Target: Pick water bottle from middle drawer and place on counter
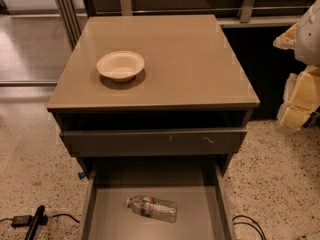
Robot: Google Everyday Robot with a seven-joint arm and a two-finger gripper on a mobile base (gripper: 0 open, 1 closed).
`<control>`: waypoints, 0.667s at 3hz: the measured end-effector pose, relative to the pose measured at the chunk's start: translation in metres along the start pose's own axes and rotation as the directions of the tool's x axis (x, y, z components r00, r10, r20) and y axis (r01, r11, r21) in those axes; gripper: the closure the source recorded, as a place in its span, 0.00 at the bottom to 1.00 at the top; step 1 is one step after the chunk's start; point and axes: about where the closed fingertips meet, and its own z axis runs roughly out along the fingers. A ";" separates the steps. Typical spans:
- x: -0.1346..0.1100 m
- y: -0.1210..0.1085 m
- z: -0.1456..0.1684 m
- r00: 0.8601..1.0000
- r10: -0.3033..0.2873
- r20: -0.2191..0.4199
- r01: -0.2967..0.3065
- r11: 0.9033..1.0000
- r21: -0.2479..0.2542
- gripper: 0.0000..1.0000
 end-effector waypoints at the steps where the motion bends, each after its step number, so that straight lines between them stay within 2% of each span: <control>1: 0.000 0.000 0.000 1.000 0.000 0.000 0.000 1.000 0.000 0.00; 2: -0.004 0.011 0.014 0.999 0.021 0.048 -0.021 1.000 -0.010 0.00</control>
Offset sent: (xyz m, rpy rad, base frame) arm -0.0151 0.0211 -0.0448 0.1449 0.0159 -0.0157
